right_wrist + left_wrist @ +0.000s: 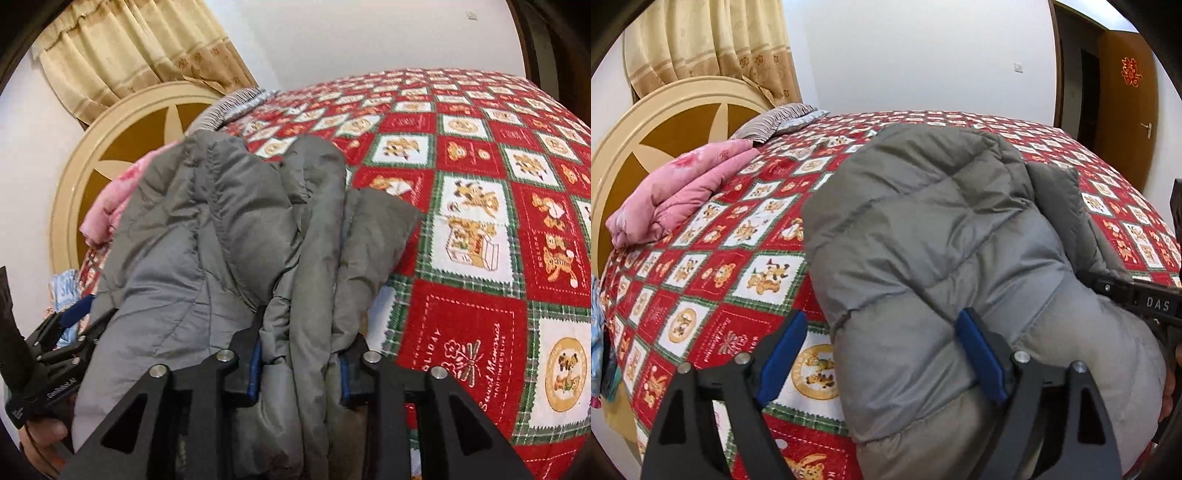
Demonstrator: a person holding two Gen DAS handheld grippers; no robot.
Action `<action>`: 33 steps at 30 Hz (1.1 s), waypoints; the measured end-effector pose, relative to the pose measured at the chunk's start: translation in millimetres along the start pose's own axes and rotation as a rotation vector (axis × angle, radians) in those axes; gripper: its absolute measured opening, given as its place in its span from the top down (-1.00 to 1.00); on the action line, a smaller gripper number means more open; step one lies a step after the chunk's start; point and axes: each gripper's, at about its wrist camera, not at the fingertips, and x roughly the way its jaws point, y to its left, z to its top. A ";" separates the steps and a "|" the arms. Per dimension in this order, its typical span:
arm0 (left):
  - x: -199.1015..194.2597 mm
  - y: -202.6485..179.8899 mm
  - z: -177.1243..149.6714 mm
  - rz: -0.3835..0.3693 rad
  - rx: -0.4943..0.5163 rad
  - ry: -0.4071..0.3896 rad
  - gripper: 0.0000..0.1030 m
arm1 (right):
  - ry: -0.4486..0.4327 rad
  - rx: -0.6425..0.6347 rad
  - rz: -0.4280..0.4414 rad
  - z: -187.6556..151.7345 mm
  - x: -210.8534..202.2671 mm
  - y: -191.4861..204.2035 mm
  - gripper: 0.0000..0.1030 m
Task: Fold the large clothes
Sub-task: 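Lower the folded jacket onto the quilt with both grippers, then open both grippers and release the folded grey jacket on the quilt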
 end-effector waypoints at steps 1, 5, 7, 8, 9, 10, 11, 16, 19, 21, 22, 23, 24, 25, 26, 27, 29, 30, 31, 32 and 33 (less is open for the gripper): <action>1.8 1.4 -0.6 0.000 -0.002 0.001 -0.71 | 0.005 -0.001 -0.007 -0.9 1.2 -0.9 0.35; 5.7 1.0 -3.9 -0.003 -0.014 0.003 -0.79 | 0.028 0.007 -0.022 -4.7 5.8 -5.1 0.28; 6.6 0.4 -5.5 -0.007 -0.023 0.008 -0.80 | 0.031 0.005 -0.029 -6.1 7.2 -6.6 0.26; 6.4 -0.5 -5.7 -0.006 -0.021 0.007 -0.80 | 0.032 -0.001 -0.036 -7.1 8.1 -7.2 0.24; 6.1 -1.5 -5.5 -0.001 -0.015 0.006 -0.80 | 0.034 -0.003 -0.042 -8.0 8.6 -7.6 0.21; 6.5 -0.3 -5.7 0.003 -0.011 0.005 -0.80 | 0.035 -0.003 -0.045 -8.6 9.0 -7.7 0.21; 6.0 -0.6 -5.5 0.008 -0.007 0.005 -0.80 | 0.036 -0.005 -0.050 -8.7 9.4 -7.7 0.20; 5.1 -0.1 -4.2 0.016 -0.016 0.011 -0.85 | 0.042 -0.017 -0.075 -6.6 7.9 -4.0 0.17; 0.3 2.1 -3.5 0.029 -0.031 0.017 -0.87 | 0.033 -0.009 -0.069 -5.6 2.1 -3.1 0.09; -13.3 2.7 -2.5 0.046 -0.035 0.009 -0.87 | 0.017 0.013 -0.046 -6.2 -9.7 -2.7 -0.03; -22.4 1.7 -1.8 0.040 -0.032 -0.006 -0.87 | 0.008 0.018 -0.041 -6.7 -17.0 -1.4 -0.05; -31.1 0.5 -1.6 0.035 -0.027 -0.023 -0.88 | -0.012 0.010 -0.036 -8.1 -30.3 2.6 -0.11; -46.8 -2.0 -1.0 0.031 -0.019 -0.055 -0.91 | -0.036 -0.008 -0.037 -9.7 -41.4 6.6 -0.17; -55.6 -3.5 -0.9 0.031 -0.015 -0.075 -0.93 | -0.065 -0.032 -0.054 -12.4 -55.0 12.1 -0.19; -70.8 -5.1 -0.9 0.030 -0.014 -0.105 -0.96 | -0.080 -0.047 -0.070 -14.2 -63.1 16.2 -0.20; -82.6 -6.1 -0.9 0.027 -0.017 -0.127 -0.97 | -0.099 -0.065 -0.093 -17.5 -74.7 20.8 -0.21; -100.2 -6.6 -0.3 0.007 -0.024 -0.163 -1.00 | -0.119 -0.084 -0.118 -23.7 -92.5 26.8 -0.21; -113.0 -7.7 -0.3 -0.006 -0.027 -0.191 -1.00 | -0.131 -0.090 -0.123 -27.2 -101.9 29.5 -0.21; -120.2 -8.2 0.2 -0.011 -0.028 -0.205 -1.00 | -0.142 -0.095 -0.125 -30.4 -110.9 32.0 -0.21; -127.7 -9.2 0.8 -0.017 -0.027 -0.218 -1.00 | -0.155 -0.099 -0.127 -31.6 -118.3 33.4 -0.21; -131.5 -9.9 1.7 -0.022 -0.025 -0.226 -1.00 | -0.169 -0.104 -0.128 -33.7 -126.3 35.7 -0.21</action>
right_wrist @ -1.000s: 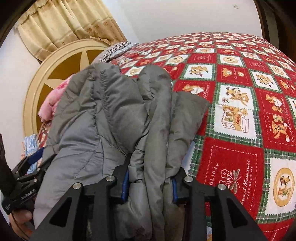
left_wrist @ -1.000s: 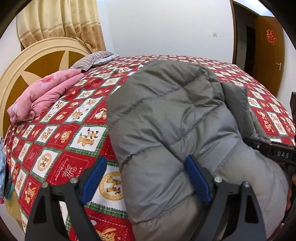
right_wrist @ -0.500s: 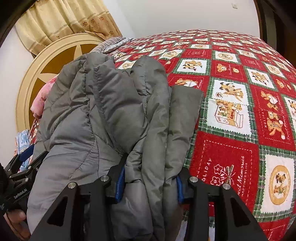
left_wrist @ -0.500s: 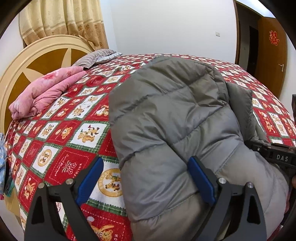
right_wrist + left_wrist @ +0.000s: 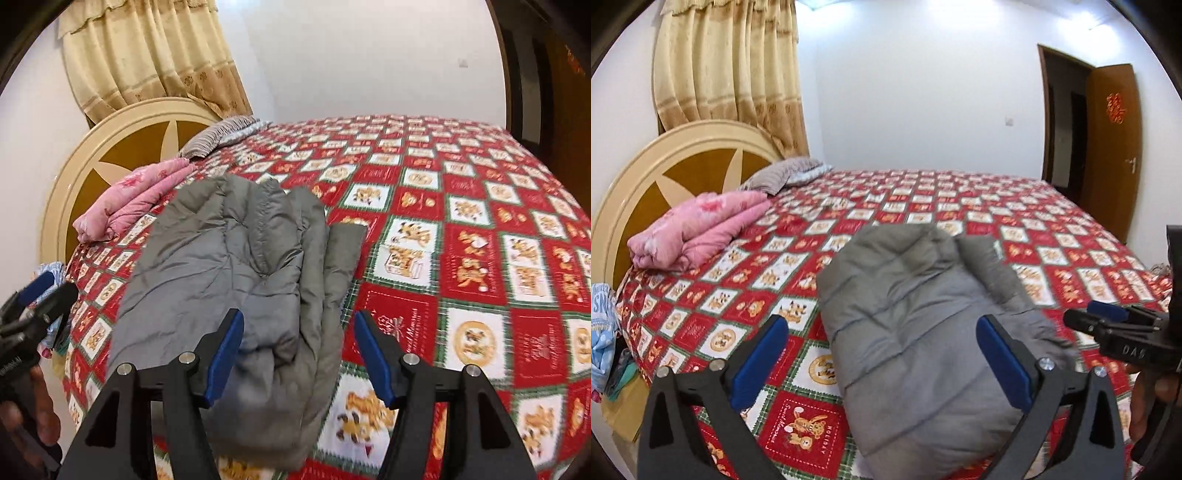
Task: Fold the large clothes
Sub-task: 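Open both grippers and release the folded grey jacket on the quilt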
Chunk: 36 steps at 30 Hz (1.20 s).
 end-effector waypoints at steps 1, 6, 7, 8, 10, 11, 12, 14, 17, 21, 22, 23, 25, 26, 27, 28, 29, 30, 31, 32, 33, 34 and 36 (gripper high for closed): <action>-4.7 -1.3 1.7 -0.007 0.001 -0.008 -1.00 | -0.010 -0.002 0.000 0.0 -5.1 1.2 -0.21; -20.7 -7.4 6.0 -0.021 0.014 -0.044 -1.00 | -0.065 -0.011 -0.001 2.8 -35.5 5.7 -0.21; -23.7 -8.1 6.3 -0.022 0.016 -0.050 -1.00 | -0.074 -0.011 -0.002 3.5 -39.8 6.2 -0.21; -26.5 -9.2 6.5 -0.024 0.017 -0.057 -1.00 | -0.086 -0.008 -0.002 4.1 -45.8 6.3 -0.22; -29.5 -9.2 6.7 -0.025 0.017 -0.067 -1.00 | -0.097 -0.005 0.003 4.7 -51.2 6.4 -0.22; -29.6 -8.8 7.3 -0.026 0.015 -0.068 -1.00 | -0.103 -0.007 0.003 5.5 -54.0 7.3 -0.22; -29.9 -8.5 7.4 -0.027 0.013 -0.069 -1.00 | -0.106 -0.010 0.001 5.7 -56.4 8.7 -0.22; -30.9 -9.1 7.0 -0.026 0.012 -0.068 -1.00 | -0.107 -0.014 0.002 5.4 -58.6 10.0 -0.22; -31.1 -8.2 7.4 -0.026 0.006 -0.066 -1.00 | -0.105 -0.013 0.005 4.5 -58.6 10.1 -0.22; -31.6 -7.1 7.2 -0.023 0.001 -0.064 -1.00 | -0.098 -0.014 0.011 2.3 -56.2 10.5 -0.22; -31.4 -6.8 6.9 -0.022 0.003 -0.065 -1.00 | -0.097 -0.014 0.012 1.8 -56.0 11.2 -0.22; -31.0 -6.8 6.5 -0.022 0.002 -0.064 -1.00 | -0.096 -0.015 0.013 1.4 -56.0 11.3 -0.22; -30.9 -6.6 6.2 -0.021 0.002 -0.062 -1.00 | -0.097 -0.014 0.014 1.4 -56.1 11.4 -0.22; -31.1 -6.7 6.3 -0.021 0.003 -0.062 -1.00 | -0.097 -0.013 0.014 1.3 -56.1 11.4 -0.22; -31.1 -7.0 6.3 -0.020 0.003 -0.062 -1.00 | -0.098 -0.013 0.013 1.4 -56.1 11.4 -0.22; -30.7 -6.8 6.3 -0.019 0.002 -0.062 -1.00 | -0.099 -0.012 0.012 1.3 -56.1 11.4 -0.22; -30.7 -6.8 6.3 -0.018 0.002 -0.061 -1.00 | -0.100 -0.012 0.012 0.9 -56.5 11.7 -0.22; -30.8 -6.6 6.3 -0.019 0.000 -0.061 -1.00 | -0.101 -0.011 0.011 0.8 -57.0 11.7 -0.22; -30.7 -6.4 6.0 -0.019 0.000 -0.061 -1.00 | -0.103 -0.009 0.011 0.7 -57.3 12.0 -0.22; -29.7 -5.5 5.5 -0.018 -0.001 -0.060 -1.00 | -0.105 -0.008 0.010 0.6 -58.0 12.0 -0.22; -29.4 -5.2 5.3 -0.017 -0.002 -0.060 -1.00 | -0.107 -0.008 0.010 0.6 -58.8 12.3 -0.22; -29.2 -5.1 5.4 -0.018 -0.002 -0.059 -1.00 | -0.108 -0.009 0.009 0.5 -59.2 12.3 -0.22; -29.5 -4.6 5.2 -0.015 -0.003 -0.061 -1.00 | -0.108 -0.011 0.007 0.1 -59.1 13.1 -0.22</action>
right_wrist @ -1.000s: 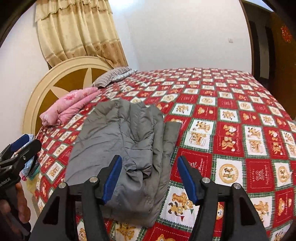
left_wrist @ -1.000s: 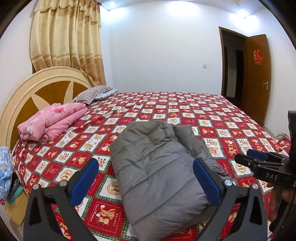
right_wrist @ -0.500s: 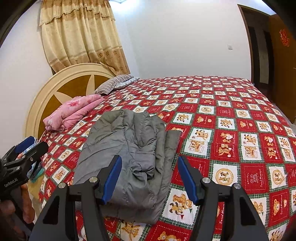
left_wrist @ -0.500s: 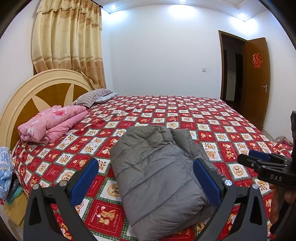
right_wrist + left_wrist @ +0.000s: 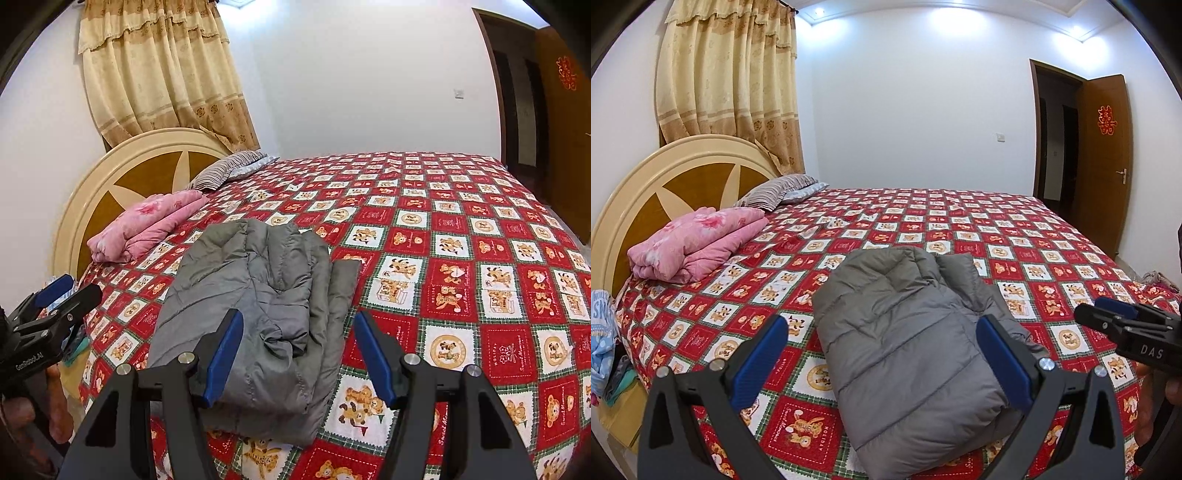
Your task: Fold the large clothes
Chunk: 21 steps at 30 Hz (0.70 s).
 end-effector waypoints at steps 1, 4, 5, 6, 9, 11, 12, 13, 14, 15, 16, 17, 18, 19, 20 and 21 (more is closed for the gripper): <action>0.6 0.6 -0.4 0.000 -0.001 0.001 -1.00 | 0.000 0.002 0.002 0.1 -0.1 -0.7 -0.22; 1.1 1.8 -0.8 0.000 -0.002 0.001 -1.00 | 0.004 -0.001 0.003 -0.1 -0.5 -1.0 -0.22; 1.8 2.5 -1.3 0.000 -0.003 0.003 -1.00 | 0.005 -0.003 0.003 -0.1 -0.4 -1.0 -0.22; 2.5 2.7 -2.0 0.000 -0.004 0.004 -1.00 | 0.007 -0.005 0.004 -0.3 -0.6 -0.9 -0.22; 3.7 3.0 -2.7 0.001 -0.005 0.007 -1.00 | 0.009 -0.008 0.005 0.0 -1.0 -1.7 -0.22; 3.7 2.9 -2.6 -0.001 -0.004 0.007 -1.00 | 0.008 -0.006 0.004 0.0 -0.7 -1.1 -0.22; 3.7 2.6 -2.5 -0.003 -0.005 0.007 -1.00 | 0.007 -0.005 0.003 0.0 -0.6 -0.9 -0.22; 4.0 1.9 -2.9 -0.006 -0.005 0.008 -1.00 | 0.006 -0.004 0.003 -0.2 -0.9 -1.2 -0.22; 4.3 1.3 -3.1 -0.007 -0.004 0.009 -1.00 | 0.007 -0.002 0.004 -0.4 -0.7 -2.3 -0.22; 4.4 0.9 -3.3 -0.006 -0.004 0.008 -1.00 | 0.006 -0.003 0.004 -0.5 -0.9 -2.4 -0.22; 4.5 0.6 -3.2 -0.004 -0.004 0.010 -1.00 | 0.006 -0.005 0.003 -0.4 -0.7 -2.3 -0.22; 4.5 0.8 -3.3 -0.005 -0.004 0.011 -1.00 | 0.007 -0.005 0.003 -0.4 -0.7 -2.4 -0.22; 4.5 1.3 -3.3 -0.007 -0.005 0.010 -1.00 | 0.007 -0.005 0.005 -0.4 -0.8 -2.6 -0.22; 4.9 1.6 -3.5 -0.006 -0.008 0.013 -1.00 | 0.006 -0.005 0.005 -0.5 -0.8 -2.5 -0.22; 5.5 1.0 -3.6 -0.008 -0.009 0.018 -1.00 | 0.005 -0.005 0.004 -0.5 -0.8 -2.3 -0.22; 5.9 0.9 -4.0 -0.011 -0.010 0.022 -1.00 | 0.004 -0.006 0.003 -0.1 -0.7 -3.2 -0.22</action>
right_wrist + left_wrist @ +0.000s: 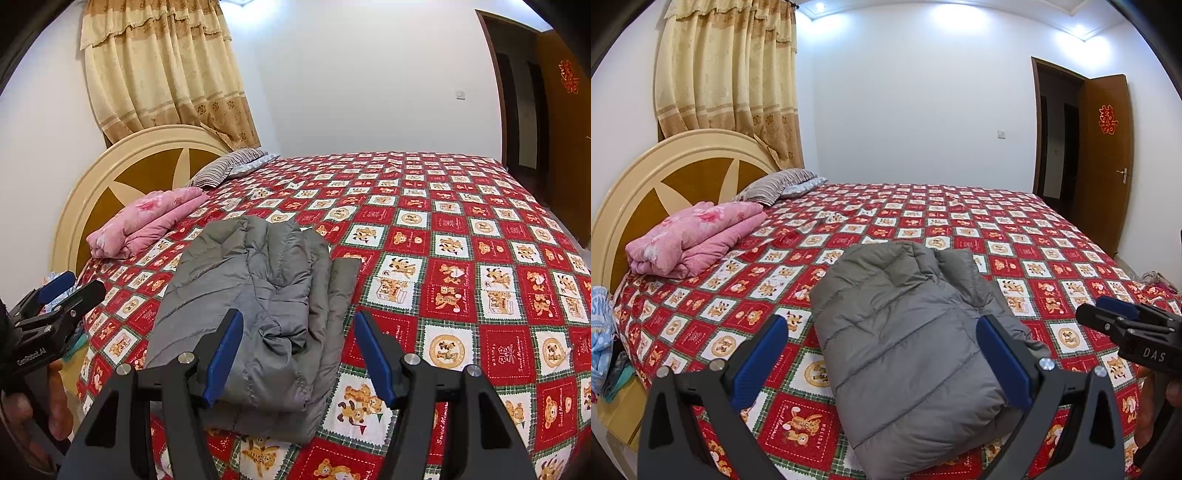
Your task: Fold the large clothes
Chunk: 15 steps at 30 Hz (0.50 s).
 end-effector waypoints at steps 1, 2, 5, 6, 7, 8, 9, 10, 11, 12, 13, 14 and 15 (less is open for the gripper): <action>0.1 -0.2 -0.7 0.004 0.000 0.001 -1.00 | -0.002 0.000 0.001 0.0 -0.4 -0.4 -0.22; 0.1 -0.3 -1.3 0.014 -0.002 0.002 -1.00 | -0.003 0.000 0.002 0.4 -1.1 -1.1 -0.22; 1.4 0.3 -1.2 0.016 -0.007 0.009 -1.00 | -0.007 -0.004 0.003 1.8 -3.1 -2.2 -0.22; 1.3 0.4 -1.6 0.017 -0.009 0.011 -1.00 | -0.008 -0.005 0.003 1.9 -3.6 -2.2 -0.22; 2.4 0.8 -0.9 0.017 -0.010 0.014 -1.00 | -0.009 -0.006 0.003 1.8 -4.1 -1.2 -0.22; 2.3 0.8 -1.4 0.018 -0.010 0.016 -1.00 | -0.009 -0.006 0.004 1.7 -4.2 -1.1 -0.22; 2.5 0.8 -1.5 0.019 -0.010 0.017 -1.00 | -0.010 -0.007 0.005 2.1 -4.4 -0.4 -0.22; 3.8 0.5 -0.5 0.018 -0.008 0.020 -1.00 | -0.010 -0.009 0.006 2.2 -4.6 -0.1 -0.22; 4.0 0.0 -0.5 0.018 -0.005 0.022 -1.00 | -0.009 -0.012 0.006 2.2 -4.3 0.3 -0.22; 4.2 -0.5 -0.8 0.022 -0.003 0.023 -1.00 | -0.008 -0.015 0.005 1.9 -4.0 0.6 -0.22; 4.7 -1.2 -1.0 0.024 -0.001 0.025 -1.00 | -0.007 -0.016 0.005 1.6 -4.0 1.6 -0.22; 5.3 -1.4 -1.2 0.025 0.002 0.028 -1.00 | -0.004 -0.016 0.005 1.2 -3.2 0.9 -0.22; 5.9 -1.5 -1.7 0.029 0.004 0.032 -1.00 | -0.003 -0.015 0.005 0.7 -2.7 0.3 -0.22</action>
